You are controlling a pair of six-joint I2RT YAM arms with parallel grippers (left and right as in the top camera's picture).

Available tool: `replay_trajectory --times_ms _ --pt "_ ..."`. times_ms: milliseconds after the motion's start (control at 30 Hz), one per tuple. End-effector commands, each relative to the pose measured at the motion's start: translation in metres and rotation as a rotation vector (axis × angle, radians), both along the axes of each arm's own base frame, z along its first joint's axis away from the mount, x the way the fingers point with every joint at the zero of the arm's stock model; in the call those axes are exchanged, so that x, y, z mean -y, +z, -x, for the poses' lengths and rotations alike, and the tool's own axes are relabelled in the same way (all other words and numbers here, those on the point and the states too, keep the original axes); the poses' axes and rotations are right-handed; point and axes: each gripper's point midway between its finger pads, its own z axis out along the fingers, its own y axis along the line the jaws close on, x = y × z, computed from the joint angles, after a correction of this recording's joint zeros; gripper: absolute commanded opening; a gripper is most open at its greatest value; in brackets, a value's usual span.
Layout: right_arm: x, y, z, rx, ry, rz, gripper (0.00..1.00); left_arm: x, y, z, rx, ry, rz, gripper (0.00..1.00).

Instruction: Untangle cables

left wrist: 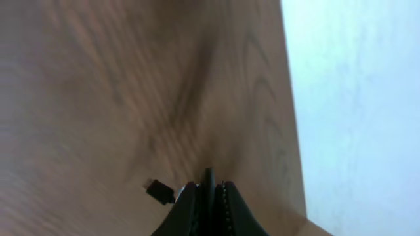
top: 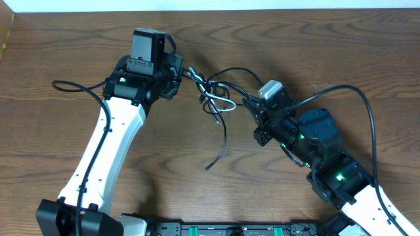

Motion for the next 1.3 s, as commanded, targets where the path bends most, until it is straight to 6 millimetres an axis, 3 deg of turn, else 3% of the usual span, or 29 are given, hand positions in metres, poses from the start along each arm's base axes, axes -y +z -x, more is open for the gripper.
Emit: replay_trajectory --times_ms 0,133,267,567,633,700,767,867,933,1133,1267 --pt "0.025 0.019 -0.013 0.017 -0.150 -0.058 0.01 -0.022 0.002 0.000 -0.002 0.067 -0.058 0.08" --pt "0.067 0.005 -0.031 -0.078 -0.426 -0.125 0.01 -0.024 -0.004 0.008 -0.038 0.059 -0.071 0.07" --pt "0.102 -0.014 -0.035 -0.167 -0.635 -0.164 0.01 -0.025 -0.006 0.011 -0.054 0.055 -0.077 0.08" --pt "0.134 -0.044 -0.032 -0.306 -0.786 -0.203 0.04 -0.023 -0.006 0.011 -0.055 0.051 -0.072 0.07" --pt "0.133 -0.045 -0.032 -0.319 -0.773 -0.205 0.16 -0.020 -0.006 0.012 -0.058 0.039 -0.057 0.07" --pt "0.128 -0.046 -0.032 -0.331 -0.746 -0.209 0.40 -0.017 -0.006 0.013 -0.061 0.027 -0.041 0.08" --pt "0.124 -0.047 -0.031 -0.340 -0.718 -0.205 0.57 -0.015 -0.006 0.013 -0.061 0.020 -0.031 0.07" --pt "0.115 -0.045 -0.030 -0.324 -0.648 -0.163 0.72 -0.011 -0.005 0.013 -0.062 0.008 -0.016 0.08" --pt "0.103 -0.042 -0.029 -0.310 -0.565 -0.136 0.77 -0.008 -0.005 0.014 -0.065 -0.006 0.002 0.08" --pt "0.066 -0.032 -0.021 -0.249 -0.308 -0.073 0.81 0.004 -0.002 0.017 -0.072 -0.049 0.057 0.07" --pt "0.054 -0.040 -0.019 -0.242 -0.223 -0.012 0.82 0.013 0.002 0.016 -0.058 -0.081 0.099 0.07"
